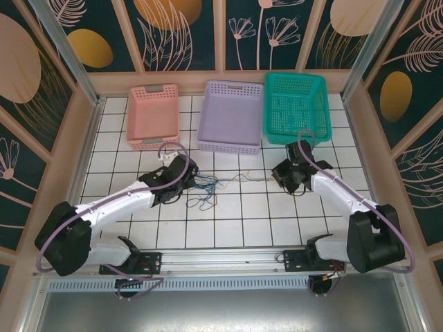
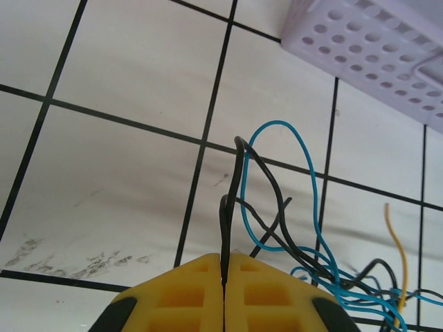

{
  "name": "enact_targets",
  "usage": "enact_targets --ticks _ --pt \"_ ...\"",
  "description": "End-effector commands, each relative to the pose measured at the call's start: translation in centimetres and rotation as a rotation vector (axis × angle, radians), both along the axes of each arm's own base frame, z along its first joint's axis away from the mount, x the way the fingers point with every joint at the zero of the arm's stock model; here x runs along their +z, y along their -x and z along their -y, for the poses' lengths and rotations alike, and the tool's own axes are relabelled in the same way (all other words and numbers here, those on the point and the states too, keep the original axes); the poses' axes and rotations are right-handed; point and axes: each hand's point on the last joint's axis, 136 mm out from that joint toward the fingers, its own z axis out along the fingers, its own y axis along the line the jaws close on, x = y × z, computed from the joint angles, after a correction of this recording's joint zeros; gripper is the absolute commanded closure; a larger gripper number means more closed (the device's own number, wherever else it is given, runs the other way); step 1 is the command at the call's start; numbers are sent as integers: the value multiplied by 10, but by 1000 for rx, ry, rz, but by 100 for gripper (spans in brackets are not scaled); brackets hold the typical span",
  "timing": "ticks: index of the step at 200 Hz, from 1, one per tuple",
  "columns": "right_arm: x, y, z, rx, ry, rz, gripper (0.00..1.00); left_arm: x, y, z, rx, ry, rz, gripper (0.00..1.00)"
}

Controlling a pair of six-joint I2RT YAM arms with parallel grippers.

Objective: Untangle the cables

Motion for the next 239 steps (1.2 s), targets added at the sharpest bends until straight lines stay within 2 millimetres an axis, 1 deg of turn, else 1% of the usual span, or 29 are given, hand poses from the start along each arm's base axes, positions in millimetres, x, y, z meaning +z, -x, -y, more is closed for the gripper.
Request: enact_targets --ticks 1,8,16,23,33,52,66,80,90,100,103,116,127,139,149,176,193,206,239 --pt "-8 6 2 56 34 -12 71 8 -3 18 -98 42 29 100" --pt "-8 6 -2 81 29 -13 66 13 -3 36 -180 111 48 100" --pt "-7 7 -4 104 45 -14 63 18 -1 52 -252 173 65 100" --pt "-3 6 -5 126 72 -3 62 22 1 63 -307 212 75 100" --pt "6 3 -6 154 116 27 60 25 4 73 -373 230 84 100" --pt "30 -3 -14 197 164 91 58 24 7 78 -446 208 88 100" --pt "43 -7 -29 227 165 127 58 24 9 76 -468 184 92 100" --pt "47 -9 -49 249 132 146 57 24 11 77 -490 183 98 100" --pt "43 -10 -63 250 85 139 56 24 12 77 -491 185 98 100" --pt "28 -9 -74 230 19 98 56 23 13 77 -494 184 95 100" --pt "21 -7 -78 213 -14 71 56 23 13 76 -492 184 96 100" --pt "4 -5 -89 161 -106 10 56 23 13 77 -496 187 97 100" --pt "-8 -3 -94 114 -144 -53 56 25 15 78 -506 195 101 100" --pt "-23 1 -95 58 -157 -131 55 29 17 81 -526 214 115 100" --pt "-31 2 -97 27 -181 -174 55 33 18 82 -537 226 132 100" --pt "-37 -4 -108 -10 -226 -218 55 46 23 81 -571 241 185 100" --pt "-34 -8 -112 -17 -232 -223 55 53 26 79 -589 239 211 100" --pt "-32 -10 -116 -15 -236 -226 55 54 28 79 -601 235 214 100" --pt "-42 -1 -122 -28 -242 -295 56 57 27 80 -609 232 222 100"
